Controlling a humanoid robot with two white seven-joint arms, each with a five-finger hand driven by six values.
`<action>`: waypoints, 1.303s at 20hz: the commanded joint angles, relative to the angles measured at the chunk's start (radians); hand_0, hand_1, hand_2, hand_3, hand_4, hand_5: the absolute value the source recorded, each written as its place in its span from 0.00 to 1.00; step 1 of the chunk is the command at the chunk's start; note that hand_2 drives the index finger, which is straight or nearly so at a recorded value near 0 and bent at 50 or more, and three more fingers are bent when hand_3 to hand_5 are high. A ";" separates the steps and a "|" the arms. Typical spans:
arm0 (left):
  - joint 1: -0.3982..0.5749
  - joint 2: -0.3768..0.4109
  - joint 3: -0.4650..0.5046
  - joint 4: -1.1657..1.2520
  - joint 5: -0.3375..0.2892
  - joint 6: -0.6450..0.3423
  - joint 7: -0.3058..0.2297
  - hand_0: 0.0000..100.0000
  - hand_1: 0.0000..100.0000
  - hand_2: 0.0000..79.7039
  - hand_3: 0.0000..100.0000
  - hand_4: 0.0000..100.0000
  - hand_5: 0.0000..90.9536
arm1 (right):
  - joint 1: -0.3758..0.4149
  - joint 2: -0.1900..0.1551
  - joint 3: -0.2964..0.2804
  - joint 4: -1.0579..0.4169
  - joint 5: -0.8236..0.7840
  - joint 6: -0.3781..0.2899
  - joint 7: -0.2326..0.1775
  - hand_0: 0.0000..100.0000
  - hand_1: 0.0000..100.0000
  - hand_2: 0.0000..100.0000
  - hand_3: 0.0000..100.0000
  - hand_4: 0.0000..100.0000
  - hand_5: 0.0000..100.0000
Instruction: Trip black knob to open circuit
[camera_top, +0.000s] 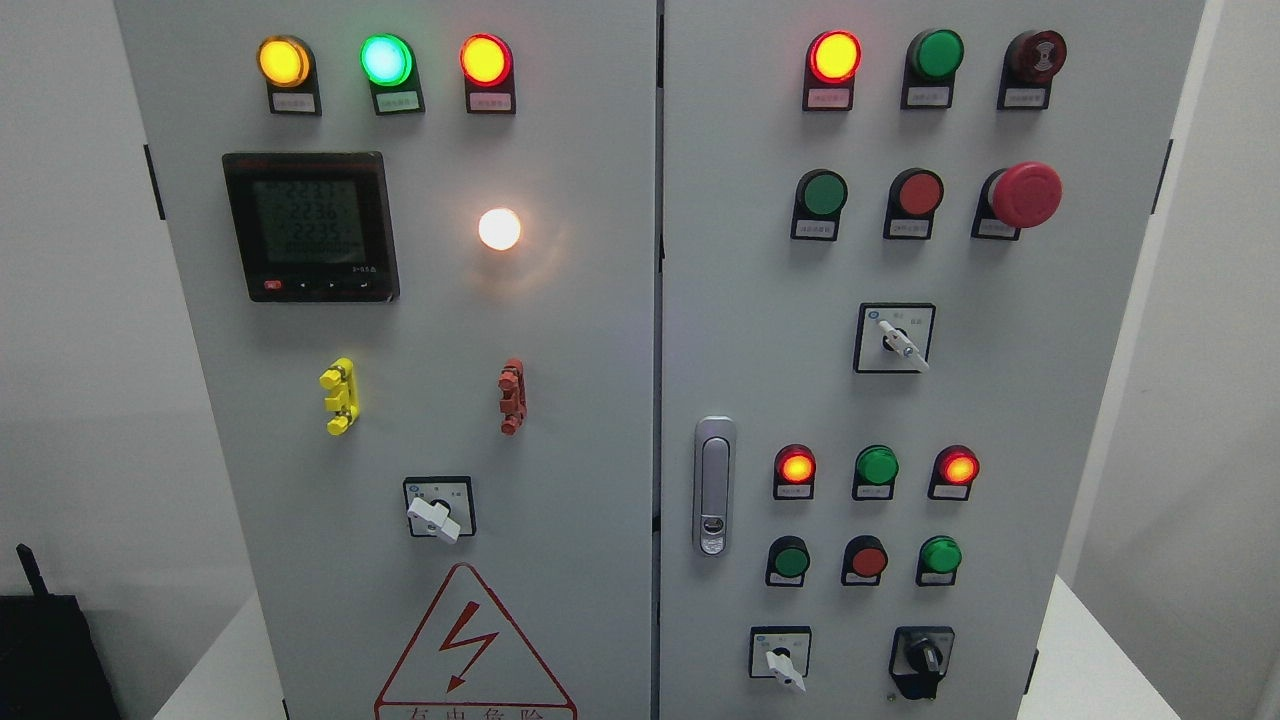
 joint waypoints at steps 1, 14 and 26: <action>0.000 0.000 0.000 0.000 -0.023 0.001 0.001 0.12 0.39 0.00 0.00 0.00 0.00 | 0.000 0.001 -0.006 0.008 -0.001 0.000 0.006 0.00 0.03 0.00 0.00 0.00 0.00; 0.000 0.000 0.000 0.000 -0.023 0.001 0.001 0.12 0.39 0.00 0.00 0.00 0.00 | 0.000 0.002 -0.012 0.005 -0.003 -0.009 0.028 0.00 0.04 0.00 0.00 0.00 0.00; 0.000 0.000 0.000 0.000 -0.023 -0.001 0.001 0.12 0.39 0.00 0.00 0.00 0.00 | -0.002 0.018 -0.015 -0.027 -0.007 -0.029 0.029 0.00 0.02 0.00 0.00 0.00 0.00</action>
